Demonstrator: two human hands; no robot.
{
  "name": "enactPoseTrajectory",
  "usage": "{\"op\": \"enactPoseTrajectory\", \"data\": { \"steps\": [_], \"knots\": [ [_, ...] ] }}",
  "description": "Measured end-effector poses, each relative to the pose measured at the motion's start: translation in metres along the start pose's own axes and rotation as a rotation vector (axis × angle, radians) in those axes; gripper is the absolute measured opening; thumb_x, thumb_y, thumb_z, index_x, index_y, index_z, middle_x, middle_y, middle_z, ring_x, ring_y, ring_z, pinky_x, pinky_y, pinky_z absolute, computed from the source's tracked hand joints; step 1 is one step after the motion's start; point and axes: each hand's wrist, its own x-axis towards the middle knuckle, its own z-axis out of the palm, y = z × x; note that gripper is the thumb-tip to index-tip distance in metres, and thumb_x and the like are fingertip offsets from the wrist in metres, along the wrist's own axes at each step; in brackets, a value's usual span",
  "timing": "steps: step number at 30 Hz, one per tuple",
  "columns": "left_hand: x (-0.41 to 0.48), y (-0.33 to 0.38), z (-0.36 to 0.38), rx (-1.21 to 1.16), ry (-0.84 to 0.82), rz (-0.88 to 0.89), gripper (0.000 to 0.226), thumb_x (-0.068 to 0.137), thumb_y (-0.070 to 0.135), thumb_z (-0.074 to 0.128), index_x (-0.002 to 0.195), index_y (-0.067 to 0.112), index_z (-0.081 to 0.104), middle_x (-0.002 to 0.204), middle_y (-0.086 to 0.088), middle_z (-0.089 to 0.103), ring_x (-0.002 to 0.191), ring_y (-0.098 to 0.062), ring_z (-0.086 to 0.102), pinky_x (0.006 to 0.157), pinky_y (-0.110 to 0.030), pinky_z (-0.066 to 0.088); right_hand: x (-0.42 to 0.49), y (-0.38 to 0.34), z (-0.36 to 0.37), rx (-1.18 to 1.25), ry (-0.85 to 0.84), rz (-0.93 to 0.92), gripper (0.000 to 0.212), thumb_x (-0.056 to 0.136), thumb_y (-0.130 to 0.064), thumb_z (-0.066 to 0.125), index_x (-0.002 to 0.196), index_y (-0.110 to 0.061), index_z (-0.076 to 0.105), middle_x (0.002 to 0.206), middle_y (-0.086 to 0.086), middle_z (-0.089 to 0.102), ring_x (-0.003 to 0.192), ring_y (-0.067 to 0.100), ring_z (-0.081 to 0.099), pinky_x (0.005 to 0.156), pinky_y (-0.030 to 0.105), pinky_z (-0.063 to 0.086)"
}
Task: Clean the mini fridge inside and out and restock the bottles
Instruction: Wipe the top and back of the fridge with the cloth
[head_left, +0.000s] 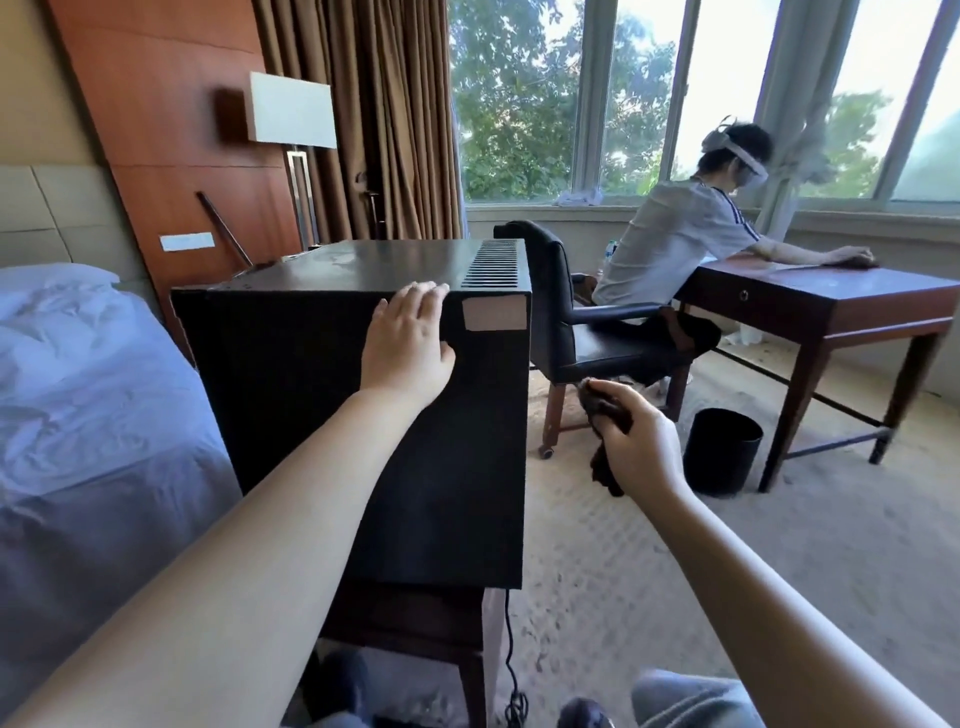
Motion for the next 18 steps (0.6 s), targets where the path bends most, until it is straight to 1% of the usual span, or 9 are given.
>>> {"op": "enactPoseTrajectory", "data": {
  "steps": [2, 4, 6, 7, 10, 12, 14, 16, 18],
  "knots": [
    [-0.009, 0.008, 0.005, 0.001, 0.013, -0.042, 0.067, 0.080, 0.014, 0.063, 0.142, 0.005, 0.039, 0.148, -0.013, 0.038, 0.138, -0.030, 0.034, 0.111, -0.045, 0.028, -0.001, 0.006, 0.008, 0.032, -0.025, -0.003, 0.037, 0.090, -0.006, 0.057, 0.115, -0.032, 0.066, 0.073, -0.009, 0.067, 0.046, 0.019, 0.063, 0.045, 0.027, 0.051],
    [-0.023, 0.018, 0.012, -0.043, 0.059, -0.079, 0.064, 0.080, 0.014, 0.064, 0.140, 0.004, 0.043, 0.151, -0.014, 0.034, 0.136, -0.032, 0.038, 0.110, -0.046, 0.033, 0.003, 0.008, 0.019, 0.054, -0.034, -0.054, 0.038, 0.087, -0.006, 0.060, 0.116, -0.030, 0.067, 0.082, -0.017, 0.064, 0.071, 0.018, 0.067, 0.067, 0.031, 0.056],
    [-0.036, 0.029, 0.021, -0.084, 0.096, -0.046, 0.061, 0.080, 0.012, 0.065, 0.137, 0.002, 0.046, 0.151, -0.015, 0.035, 0.132, -0.033, 0.041, 0.107, -0.049, 0.038, 0.014, 0.010, 0.031, 0.086, -0.025, -0.126, 0.039, 0.085, -0.006, 0.063, 0.116, -0.029, 0.068, 0.092, -0.026, 0.060, 0.093, 0.018, 0.064, 0.086, 0.034, 0.052],
    [-0.039, 0.034, 0.024, -0.092, 0.110, -0.006, 0.060, 0.081, 0.012, 0.063, 0.137, 0.002, 0.046, 0.150, -0.015, 0.035, 0.133, -0.032, 0.041, 0.106, -0.050, 0.039, 0.020, 0.010, 0.038, 0.144, -0.027, -0.149, 0.039, 0.085, -0.006, 0.064, 0.116, -0.029, 0.068, 0.097, -0.026, 0.062, 0.097, 0.016, 0.064, 0.090, 0.031, 0.050],
    [-0.028, 0.039, 0.027, -0.124, 0.145, 0.061, 0.058, 0.086, 0.018, 0.053, 0.141, 0.003, 0.040, 0.151, -0.014, 0.033, 0.138, -0.028, 0.035, 0.110, -0.048, 0.035, 0.034, 0.011, 0.057, 0.292, -0.045, -0.149, 0.039, 0.084, -0.005, 0.065, 0.115, -0.028, 0.069, 0.110, -0.016, 0.068, 0.102, -0.003, 0.061, 0.092, 0.012, 0.044],
    [-0.007, 0.039, 0.023, -0.156, 0.175, 0.064, 0.053, 0.091, 0.023, 0.046, 0.140, 0.003, 0.042, 0.149, -0.012, 0.038, 0.138, -0.025, 0.035, 0.113, -0.043, 0.032, 0.043, 0.009, 0.067, 0.384, -0.019, -0.136, 0.039, 0.084, -0.004, 0.066, 0.116, -0.027, 0.069, 0.111, -0.015, 0.068, 0.104, -0.005, 0.060, 0.095, 0.015, 0.045],
    [0.013, 0.038, 0.022, -0.175, 0.204, 0.085, 0.044, 0.093, 0.024, 0.045, 0.131, 0.003, 0.051, 0.138, -0.011, 0.050, 0.130, -0.023, 0.044, 0.111, -0.043, 0.035, 0.054, -0.003, 0.072, 0.517, 0.058, -0.164, 0.040, 0.085, 0.000, 0.064, 0.118, -0.022, 0.067, 0.115, -0.013, 0.067, 0.110, -0.003, 0.060, 0.098, 0.019, 0.045],
    [0.022, 0.038, 0.027, -0.178, 0.250, 0.118, 0.035, 0.093, 0.020, 0.047, 0.121, 0.003, 0.057, 0.123, -0.010, 0.059, 0.118, -0.024, 0.053, 0.102, -0.048, 0.042, 0.067, -0.020, 0.075, 0.619, 0.121, -0.262, 0.040, 0.086, 0.004, 0.062, 0.122, -0.015, 0.065, 0.122, -0.006, 0.065, 0.117, 0.002, 0.057, 0.102, 0.022, 0.043],
    [0.023, 0.038, 0.039, -0.148, 0.316, 0.133, 0.030, 0.092, 0.016, 0.048, 0.117, 0.000, 0.058, 0.116, -0.011, 0.061, 0.112, -0.024, 0.055, 0.099, -0.046, 0.043, 0.074, -0.033, 0.078, 0.633, 0.141, -0.379, 0.040, 0.087, 0.003, 0.060, 0.126, -0.009, 0.062, 0.129, -0.001, 0.061, 0.124, 0.006, 0.053, 0.105, 0.026, 0.042]
  ]
}}
